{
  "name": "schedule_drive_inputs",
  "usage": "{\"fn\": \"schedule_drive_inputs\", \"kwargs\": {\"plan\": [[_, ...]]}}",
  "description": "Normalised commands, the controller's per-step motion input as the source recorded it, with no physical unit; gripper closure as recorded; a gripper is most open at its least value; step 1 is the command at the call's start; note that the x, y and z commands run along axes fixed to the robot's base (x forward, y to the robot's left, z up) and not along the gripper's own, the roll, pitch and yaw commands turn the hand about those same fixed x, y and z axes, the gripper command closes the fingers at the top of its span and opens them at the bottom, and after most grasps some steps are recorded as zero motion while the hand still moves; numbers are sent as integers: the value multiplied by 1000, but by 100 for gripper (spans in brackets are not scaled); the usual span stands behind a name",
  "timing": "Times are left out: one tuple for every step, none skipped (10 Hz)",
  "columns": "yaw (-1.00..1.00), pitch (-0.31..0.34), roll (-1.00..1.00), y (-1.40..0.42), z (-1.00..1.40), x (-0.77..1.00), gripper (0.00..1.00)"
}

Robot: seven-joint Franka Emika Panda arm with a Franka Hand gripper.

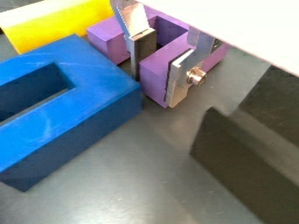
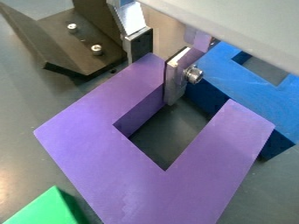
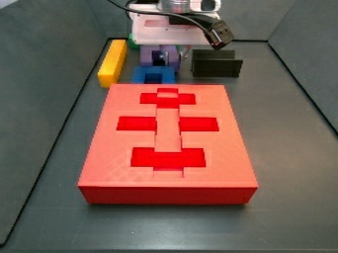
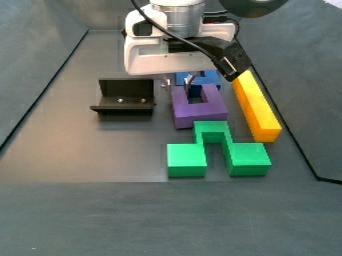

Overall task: Pick up the purple object. Move up. Place the purple object on the fixture. Regrasp the purple object. Move to above the board. Insert the purple object.
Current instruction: Pick up the purple object, then move up, then place the purple object on the fixture.

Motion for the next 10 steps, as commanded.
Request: {"fn": "schedule_drive_inputs", "kwargs": {"plan": [[0,0,0,0,0,0,100],[0,0,0,0,0,0,100],[0,0,0,0,833,0,100],[9,28,-2,5,778,-34,100],[10,42,-26,-3,480,-59,100],[6,15,-46,3,207,-13,100],[-11,17,0,0,0,120,100],[-246,0,-429,51,214,340,100],[-420,0,-797,120,569,783,100],[-511,-6,-757,123,517,697,100]]}}
